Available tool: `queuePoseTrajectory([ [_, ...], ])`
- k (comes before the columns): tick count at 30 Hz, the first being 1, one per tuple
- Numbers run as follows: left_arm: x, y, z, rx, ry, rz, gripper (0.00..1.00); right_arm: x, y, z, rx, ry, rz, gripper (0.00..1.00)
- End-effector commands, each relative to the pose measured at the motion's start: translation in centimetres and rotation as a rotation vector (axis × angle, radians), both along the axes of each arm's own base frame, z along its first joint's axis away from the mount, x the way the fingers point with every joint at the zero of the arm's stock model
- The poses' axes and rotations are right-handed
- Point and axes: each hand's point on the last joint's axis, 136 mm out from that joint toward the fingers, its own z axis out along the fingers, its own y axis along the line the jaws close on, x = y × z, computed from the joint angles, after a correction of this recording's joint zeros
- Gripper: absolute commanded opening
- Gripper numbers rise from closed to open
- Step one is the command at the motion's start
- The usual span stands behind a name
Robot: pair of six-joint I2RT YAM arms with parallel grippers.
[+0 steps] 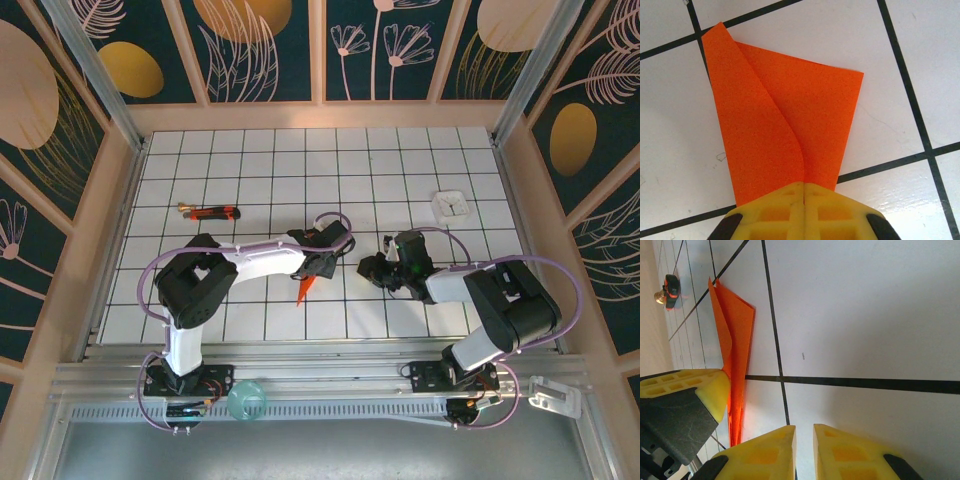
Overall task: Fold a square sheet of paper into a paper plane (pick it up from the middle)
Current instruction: Turn over a paper plane at the center of the table.
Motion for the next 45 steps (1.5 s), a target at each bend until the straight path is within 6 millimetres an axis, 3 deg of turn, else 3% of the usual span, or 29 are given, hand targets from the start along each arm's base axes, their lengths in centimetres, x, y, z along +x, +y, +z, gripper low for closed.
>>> queuePoseTrajectory([
  [1, 0.7, 0.0, 1.9, -0.013, -0.033, 0.011, 0.00, 0.1, -0.1, 0.1, 0.005, -0.010, 0.001, 0.16],
  [4, 0.4, -0.9, 3.4, -0.115, -0.036, 0.009, 0.00, 0.2, -0.2, 0.6, -0.007, -0.030, 0.006, 0.16],
  [10, -0.9, -3.3, 8.6, -0.646, 0.029, 0.010, 0.00, 0.5, -0.4, 2.5, -0.036, -0.112, 0.031, 0.19],
  [14, -1.8, -3.1, 9.1, -0.805, 0.065, 0.007, 0.00, 0.4, -0.3, 3.7, -0.026, -0.155, 0.049, 0.22],
  [21, -2.2, -2.8, 7.7, -0.842, 0.101, 0.040, 0.00, -1.0, 1.6, 5.4, 0.083, -0.173, 0.089, 0.26],
  [35, -2.7, -2.7, 7.1, -0.850, 0.119, 0.041, 0.00, -1.7, 4.4, 4.7, 0.118, -0.129, 0.132, 0.30],
  [39, -2.8, -2.8, 7.2, -0.859, 0.124, 0.038, 0.00, -1.5, 4.7, 4.7, 0.125, -0.126, 0.134, 0.24],
  [45, -2.7, -2.4, 7.0, -0.858, 0.114, 0.065, 0.00, -0.9, 4.8, 4.6, 0.134, -0.117, 0.106, 0.04],
])
